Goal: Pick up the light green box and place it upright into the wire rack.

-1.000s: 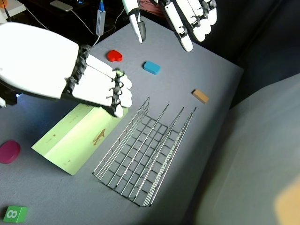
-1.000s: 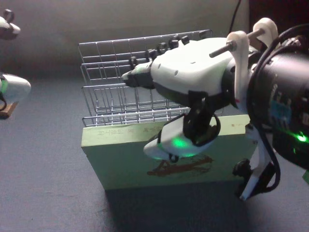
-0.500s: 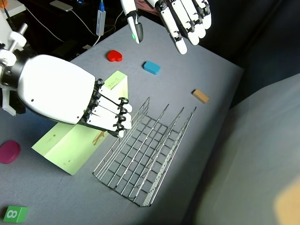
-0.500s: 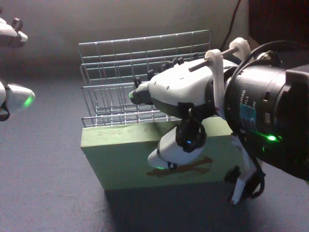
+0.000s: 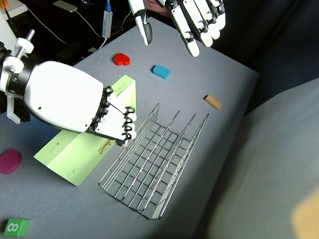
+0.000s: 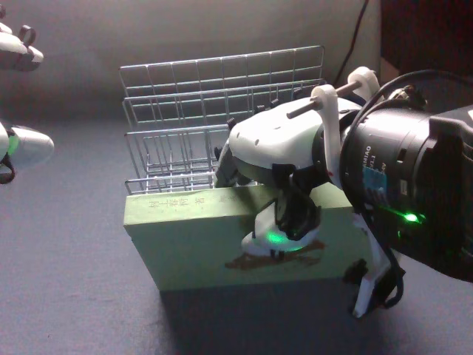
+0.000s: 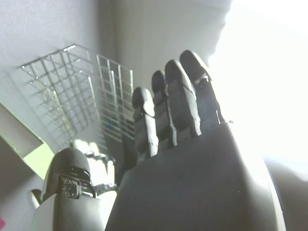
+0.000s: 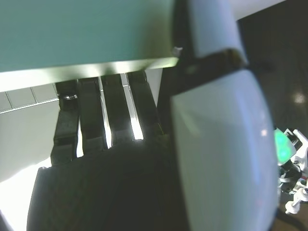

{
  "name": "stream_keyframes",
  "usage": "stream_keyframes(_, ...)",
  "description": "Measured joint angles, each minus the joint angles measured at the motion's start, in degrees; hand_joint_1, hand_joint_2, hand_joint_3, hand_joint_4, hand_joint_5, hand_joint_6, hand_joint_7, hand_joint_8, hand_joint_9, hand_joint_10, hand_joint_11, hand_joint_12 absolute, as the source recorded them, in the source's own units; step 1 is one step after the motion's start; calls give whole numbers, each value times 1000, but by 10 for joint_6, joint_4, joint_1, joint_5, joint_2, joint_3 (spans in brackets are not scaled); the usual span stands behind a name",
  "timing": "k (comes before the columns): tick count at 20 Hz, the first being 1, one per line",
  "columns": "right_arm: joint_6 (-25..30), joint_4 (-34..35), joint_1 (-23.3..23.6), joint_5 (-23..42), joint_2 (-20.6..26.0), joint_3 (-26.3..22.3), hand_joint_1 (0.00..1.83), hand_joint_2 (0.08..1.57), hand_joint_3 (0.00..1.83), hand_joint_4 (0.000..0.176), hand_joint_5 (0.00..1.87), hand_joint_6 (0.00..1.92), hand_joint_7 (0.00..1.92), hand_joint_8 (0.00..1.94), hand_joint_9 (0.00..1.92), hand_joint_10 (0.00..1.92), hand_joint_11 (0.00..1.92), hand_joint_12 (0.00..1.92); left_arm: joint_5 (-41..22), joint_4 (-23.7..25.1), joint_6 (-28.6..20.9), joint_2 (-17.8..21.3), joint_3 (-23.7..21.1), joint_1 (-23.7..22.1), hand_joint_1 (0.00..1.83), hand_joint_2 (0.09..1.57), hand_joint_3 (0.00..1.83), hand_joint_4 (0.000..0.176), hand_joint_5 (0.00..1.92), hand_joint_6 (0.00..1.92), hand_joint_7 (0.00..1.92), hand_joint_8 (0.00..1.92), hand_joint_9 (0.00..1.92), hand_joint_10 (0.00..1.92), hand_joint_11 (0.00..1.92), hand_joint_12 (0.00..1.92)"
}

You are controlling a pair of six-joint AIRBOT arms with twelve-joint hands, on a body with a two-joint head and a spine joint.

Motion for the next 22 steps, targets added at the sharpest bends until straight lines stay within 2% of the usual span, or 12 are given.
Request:
stream_keyframes(1, -1, 0, 0, 0, 0, 0, 1193, 1129, 3, 0, 840, 909, 979, 807, 892, 160, 455, 1265, 0, -2, 0, 0, 0, 0, 114, 1183, 0, 68, 315, 1, 289, 2, 274, 1, 0, 743)
stream_keyframes(2, -1, 0, 0, 0, 0, 0, 1325, 1164, 0, 0, 792, 1046, 956, 1046, 794, 1160, 545, 1382, 0, -2, 0, 0, 0, 0, 114, 1183, 1, 68, 315, 1, 290, 2, 276, 2, 0, 743)
stream_keyframes(3, -2, 3, 0, 0, 1, 0, 1354, 1162, 0, 0, 806, 1037, 955, 1105, 780, 1364, 614, 1442, 0, -2, 0, 0, 0, 0, 114, 1184, 1, 68, 314, 0, 290, 2, 277, 3, 0, 743)
stream_keyframes(5, -5, 13, 3, -2, 3, 0, 1366, 1145, 0, 0, 874, 935, 980, 1086, 808, 1400, 721, 1496, 0, -3, 0, 0, 0, 0, 113, 1184, 1, 68, 317, 1, 297, 5, 282, 4, 0, 741)
stream_keyframes(11, -21, 43, 22, -2, 22, -3, 1361, 1156, 2, 0, 874, 958, 934, 1124, 782, 1450, 686, 1529, 0, -8, 0, 0, 0, 0, 113, 1188, 2, 68, 317, 1, 300, 4, 284, 4, 0, 740)
stream_keyframes(13, -21, 43, 42, 5, 38, -10, 1361, 1159, 1, 0, 843, 995, 924, 1122, 807, 1442, 724, 1525, 3, -8, 0, 0, 0, 0, 107, 1190, 3, 69, 306, 0, 298, 3, 291, 6, 0, 744)
stream_keyframes(17, -38, 42, 96, 14, 66, -25, 1359, 1161, 1, 0, 833, 1024, 924, 1120, 802, 1445, 675, 1518, 6, -10, 0, 0, 0, 0, 104, 1195, 3, 68, 304, 2, 295, 2, 297, 6, 0, 749)
stream_keyframes(18, -48, 45, 110, 17, 71, -26, 1244, 1151, 1, 0, 868, 1029, 959, 1157, 798, 1238, 674, 1513, 6, -10, 0, 0, 0, 0, 103, 1195, 2, 69, 305, 2, 295, 1, 297, 5, 0, 772)
stream_keyframes(19, -63, 46, 125, 16, 75, -27, 1220, 1148, 0, 0, 881, 1023, 965, 1165, 813, 1170, 679, 1512, 7, -10, 0, 0, 0, 0, 105, 1195, 1, 69, 307, 2, 302, 3, 304, 5, 0, 794)
stream_keyframes(22, -80, 45, 152, 13, 80, -27, 1217, 1143, 0, 0, 904, 991, 966, 1170, 835, 1147, 688, 1509, 8, -11, 0, 0, 0, 0, 105, 1195, 1, 69, 314, 4, 305, 3, 306, 5, 0, 799)
